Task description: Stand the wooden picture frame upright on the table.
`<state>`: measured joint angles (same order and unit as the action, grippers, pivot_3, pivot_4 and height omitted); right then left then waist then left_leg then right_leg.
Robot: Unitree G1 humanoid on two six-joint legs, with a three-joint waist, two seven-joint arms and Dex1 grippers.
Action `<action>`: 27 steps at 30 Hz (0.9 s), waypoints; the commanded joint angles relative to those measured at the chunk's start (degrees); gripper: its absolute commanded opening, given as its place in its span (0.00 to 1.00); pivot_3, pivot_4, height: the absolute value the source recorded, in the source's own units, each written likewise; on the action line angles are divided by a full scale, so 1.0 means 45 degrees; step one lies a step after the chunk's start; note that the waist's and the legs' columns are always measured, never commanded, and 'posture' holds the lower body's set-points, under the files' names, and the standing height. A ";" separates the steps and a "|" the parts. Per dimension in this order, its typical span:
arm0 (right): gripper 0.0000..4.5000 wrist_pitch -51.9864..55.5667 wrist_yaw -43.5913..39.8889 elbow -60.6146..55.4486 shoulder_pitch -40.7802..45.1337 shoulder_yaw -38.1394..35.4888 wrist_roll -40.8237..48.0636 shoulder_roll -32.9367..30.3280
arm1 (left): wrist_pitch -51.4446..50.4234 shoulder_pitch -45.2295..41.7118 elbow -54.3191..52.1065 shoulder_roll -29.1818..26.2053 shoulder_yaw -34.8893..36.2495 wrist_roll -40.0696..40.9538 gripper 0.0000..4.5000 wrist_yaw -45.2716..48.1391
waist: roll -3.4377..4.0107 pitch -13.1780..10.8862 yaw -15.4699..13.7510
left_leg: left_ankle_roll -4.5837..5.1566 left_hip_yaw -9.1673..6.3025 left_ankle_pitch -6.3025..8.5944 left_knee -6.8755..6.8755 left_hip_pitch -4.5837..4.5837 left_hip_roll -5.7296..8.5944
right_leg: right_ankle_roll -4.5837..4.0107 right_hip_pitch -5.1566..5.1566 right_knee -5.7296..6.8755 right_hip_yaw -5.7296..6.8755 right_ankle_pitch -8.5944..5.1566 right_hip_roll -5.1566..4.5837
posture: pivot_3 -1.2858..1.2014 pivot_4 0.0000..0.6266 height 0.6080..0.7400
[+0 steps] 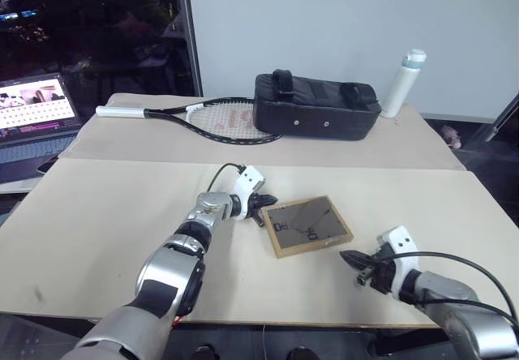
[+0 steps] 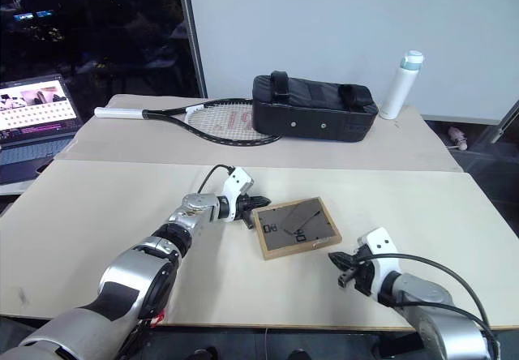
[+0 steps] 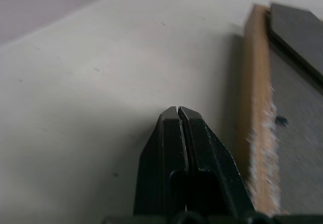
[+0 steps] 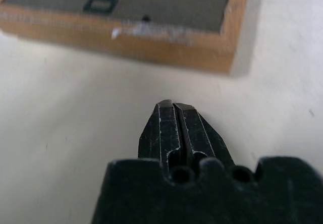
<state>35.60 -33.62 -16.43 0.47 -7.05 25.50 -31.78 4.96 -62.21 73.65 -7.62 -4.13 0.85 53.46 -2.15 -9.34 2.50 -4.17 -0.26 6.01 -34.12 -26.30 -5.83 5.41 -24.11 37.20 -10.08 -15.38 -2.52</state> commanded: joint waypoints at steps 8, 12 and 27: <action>0.00 -0.1385 -0.0937 0.3196 0.3120 0.1645 -0.1258 0.0638 | -0.2550 0.1852 -0.2537 -0.1345 -0.0499 0.0185 0.02 0.5885 | 0.0023 0.0029 0.0105 | 0.0001 -0.0003 -0.0001 0.0018 0.0036 0.0001 | -0.0017 0.0010 0.0059 0.0001 -0.0020 0.0002 | 0.52 0.24 0.81; 0.00 -0.1360 -0.1644 0.3520 0.3735 0.2442 -0.1431 0.0979 | -0.4223 0.3120 -0.5089 -0.2227 -0.0557 0.0642 0.02 0.6538 | 0.0032 0.0040 0.0426 | 0.0001 -0.0005 0.0000 0.0020 0.0079 0.0000 | -0.0035 0.0012 0.0136 0.0001 -0.0045 0.0008 | 0.52 0.24 0.81; 0.00 -0.2188 -0.2983 0.4667 0.4414 0.2833 -0.2371 0.0613 | -0.9936 0.4835 -1.0178 -0.4311 0.1772 0.3035 0.02 0.3708 | 0.0028 0.0039 0.0836 | 0.0003 -0.0021 0.0002 0.0029 0.0239 -0.0001 | -0.0047 0.0143 0.0191 0.0007 -0.0112 0.0013 | 0.52 0.24 0.81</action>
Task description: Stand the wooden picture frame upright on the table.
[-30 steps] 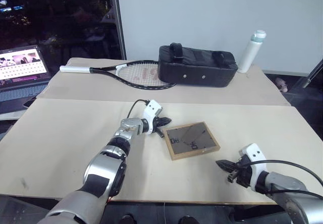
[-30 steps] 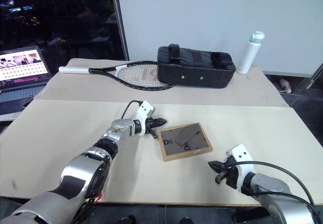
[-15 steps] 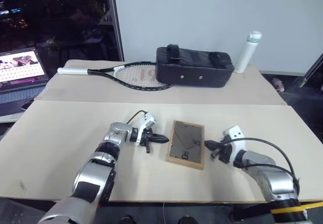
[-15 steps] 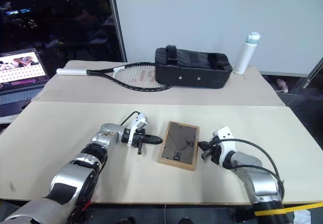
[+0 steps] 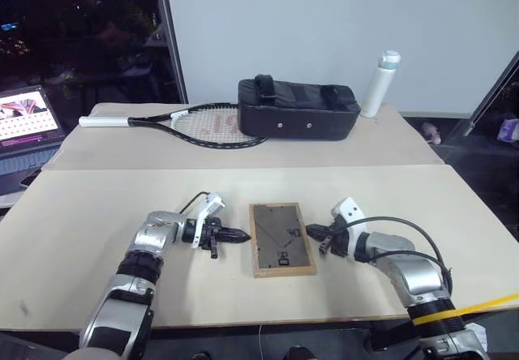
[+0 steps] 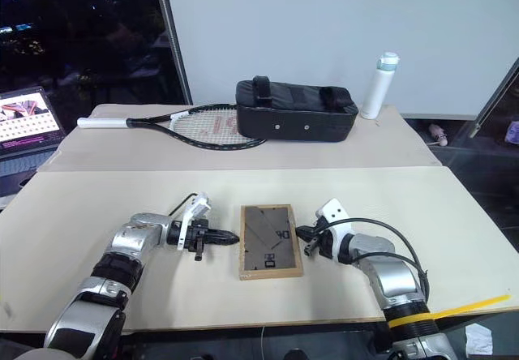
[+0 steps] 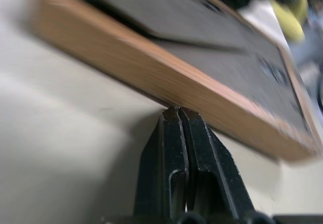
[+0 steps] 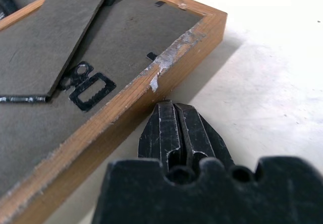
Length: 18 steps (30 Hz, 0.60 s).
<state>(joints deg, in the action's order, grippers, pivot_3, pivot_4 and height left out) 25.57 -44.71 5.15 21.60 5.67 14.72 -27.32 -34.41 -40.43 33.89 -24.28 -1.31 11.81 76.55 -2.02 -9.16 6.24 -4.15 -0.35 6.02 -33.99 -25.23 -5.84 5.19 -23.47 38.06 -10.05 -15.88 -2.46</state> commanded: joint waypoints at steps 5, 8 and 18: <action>0.00 -0.0225 -0.1386 -0.0985 -0.1058 -0.0332 -0.0062 -0.1862 | -0.8517 0.0750 -0.5313 -0.2381 0.2359 0.3661 0.02 -0.1759 | -0.0001 -0.0001 -0.0180 | -0.0004 -0.0005 0.0014 0.0008 -0.0018 0.0001 | 0.0011 0.0010 -0.0017 0.0012 -0.0022 -0.0007 | 0.52 0.24 0.81; 0.00 -0.0465 -0.1856 -0.1318 -0.1345 -0.0064 -0.0205 -0.2402 | -1.1848 0.1144 -0.6931 -0.2725 0.3001 0.5565 0.02 -0.1862 | -0.0005 -0.0003 -0.0329 | -0.0018 -0.0015 0.0027 0.0008 -0.0030 0.0002 | 0.0001 0.0008 -0.0017 0.0044 -0.0051 -0.0020 | 0.52 0.24 0.81; 0.00 0.0086 -0.2369 -0.2591 -0.1740 0.0804 -0.0010 -0.2226 | -1.2909 0.2323 -0.6865 -0.2780 0.0142 0.9154 0.64 -0.7257 | -0.0021 -0.0006 -0.0419 | -0.0021 -0.0054 0.0028 -0.0003 0.0005 0.0001 | -0.0028 0.0030 -0.0010 0.0073 -0.0068 -0.0012 | 0.52 0.24 0.81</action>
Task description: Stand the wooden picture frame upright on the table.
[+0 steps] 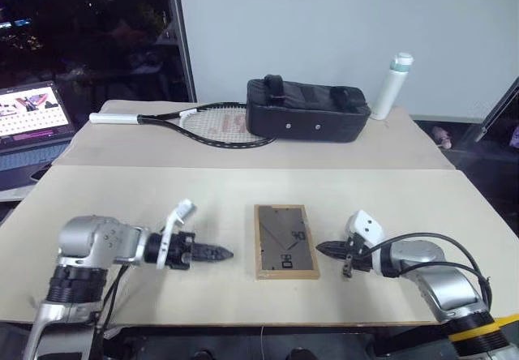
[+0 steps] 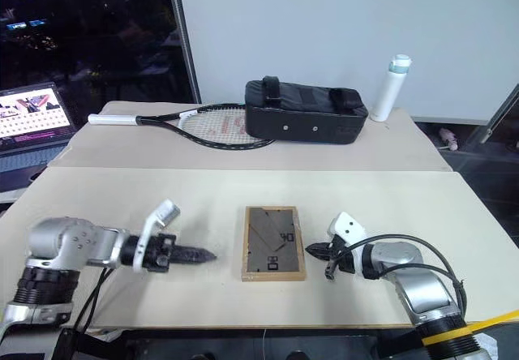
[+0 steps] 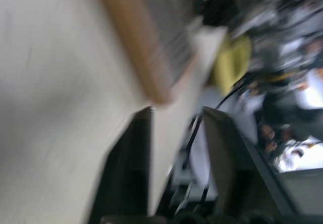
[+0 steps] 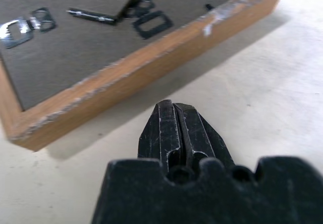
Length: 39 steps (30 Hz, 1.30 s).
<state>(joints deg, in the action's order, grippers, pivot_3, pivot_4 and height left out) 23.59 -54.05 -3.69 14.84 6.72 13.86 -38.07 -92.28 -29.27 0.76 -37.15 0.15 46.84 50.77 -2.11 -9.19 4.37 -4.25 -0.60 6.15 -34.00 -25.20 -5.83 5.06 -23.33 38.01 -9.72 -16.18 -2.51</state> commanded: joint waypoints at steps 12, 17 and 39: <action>0.00 0.0987 0.0012 -0.0931 -0.0361 0.0954 -0.0061 0.0349 | -0.0048 -0.0838 0.2695 0.3429 0.0666 0.4962 0.99 -0.7100 | -0.0088 0.0150 -0.0173 | -0.0005 -0.0020 0.0003 -0.0015 0.0013 0.0016 | -0.0072 0.0040 -0.0026 0.0006 -0.0040 -0.0005 | 0.52 0.24 0.81; 0.00 0.0913 0.0102 -0.0841 -0.0439 0.0814 -0.0117 0.0300 | -0.0048 -0.1026 0.3418 0.3517 0.1294 0.5724 0.87 -0.8174 | -0.0089 0.0152 -0.0171 | -0.0006 -0.0025 0.0004 -0.0014 0.0013 0.0017 | -0.0066 0.0037 -0.0024 0.0007 -0.0037 -0.0004 | 0.52 0.24 0.81; 0.26 0.6371 0.1097 -0.3174 0.1274 -0.4173 0.5837 0.0160 | 0.0019 -0.2552 0.2540 0.3783 0.2588 0.7209 0.25 -0.7224 | -0.0101 0.0110 -0.0123 | -0.0015 -0.0037 0.0008 0.0040 -0.0049 0.0033 | -0.0018 -0.0021 -0.0066 0.0009 0.0000 -0.0011 | 0.52 0.24 0.81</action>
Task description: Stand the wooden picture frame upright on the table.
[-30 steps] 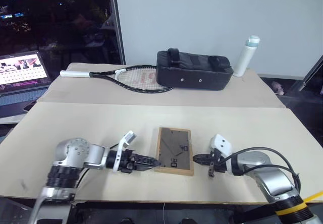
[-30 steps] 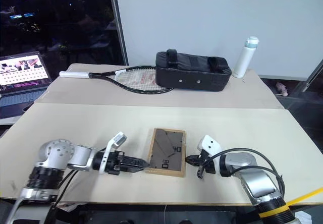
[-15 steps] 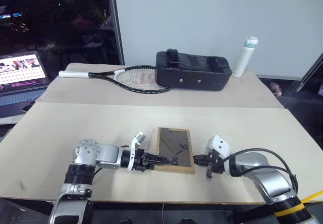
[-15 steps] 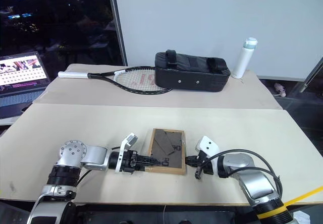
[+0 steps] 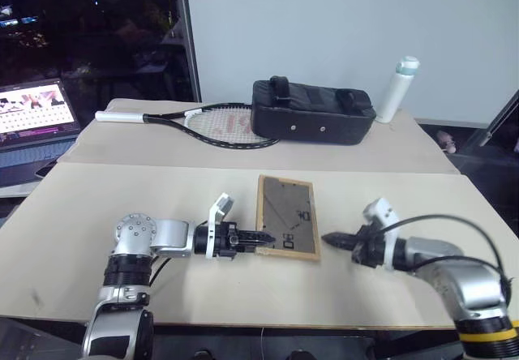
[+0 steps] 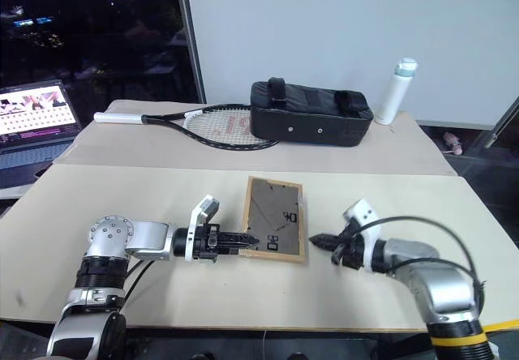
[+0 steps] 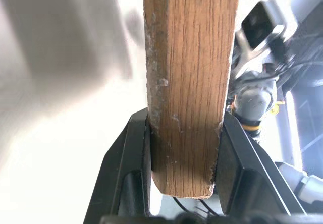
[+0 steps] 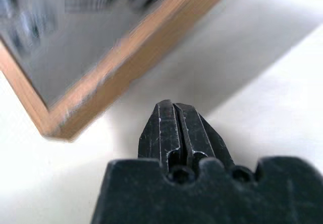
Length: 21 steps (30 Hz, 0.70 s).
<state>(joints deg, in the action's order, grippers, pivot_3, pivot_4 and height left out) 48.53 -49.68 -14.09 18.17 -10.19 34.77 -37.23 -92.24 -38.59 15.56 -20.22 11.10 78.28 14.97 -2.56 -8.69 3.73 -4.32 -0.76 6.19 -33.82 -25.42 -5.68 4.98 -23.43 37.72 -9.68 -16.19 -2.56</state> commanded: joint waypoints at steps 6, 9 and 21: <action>0.73 0.1038 0.0697 -0.0738 0.2170 0.0457 0.1325 0.0602 | -0.0001 -0.0755 -0.1855 -0.0163 -0.0446 -0.0461 0.25 0.1250 | 0.0001 -0.0004 0.0054 | -0.0005 -0.0009 0.0004 0.0006 -0.0032 0.0001 | 0.0001 -0.0021 -0.0023 0.0007 0.0001 -0.0001 | 0.52 0.24 0.81; 0.94 0.0797 0.0721 -0.0526 0.2542 0.1096 0.0951 0.0718 | -0.0048 -0.0918 -0.2569 -0.0198 -0.0846 -0.0602 0.25 0.1477 | 0.0002 -0.0004 0.0033 | -0.0005 -0.0010 0.0004 0.0010 -0.0053 0.0001 | 0.0001 -0.0041 -0.0023 0.0008 0.0001 0.0000 | 0.52 0.24 0.81; 0.99 -0.0113 0.0777 0.0771 0.3408 0.0697 -0.0398 -0.0593 | 0.0074 -0.0868 -0.2607 -0.0641 -0.0565 -0.1242 0.25 0.2086 | 0.0008 -0.0009 -0.0259 | -0.0009 -0.0007 -0.0003 -0.0007 -0.0191 0.0003 | -0.0031 -0.0175 -0.0021 0.0008 0.0047 -0.0002 | 0.52 0.24 0.81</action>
<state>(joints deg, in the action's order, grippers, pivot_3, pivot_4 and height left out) 50.09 -46.56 -11.35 32.13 -3.68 34.50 -37.33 -91.38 -41.50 4.90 -23.22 8.58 71.59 21.19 -2.52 -8.74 2.56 -4.36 -0.80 6.18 -33.86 -26.29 -5.67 4.85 -24.22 37.62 -9.65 -15.98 -2.57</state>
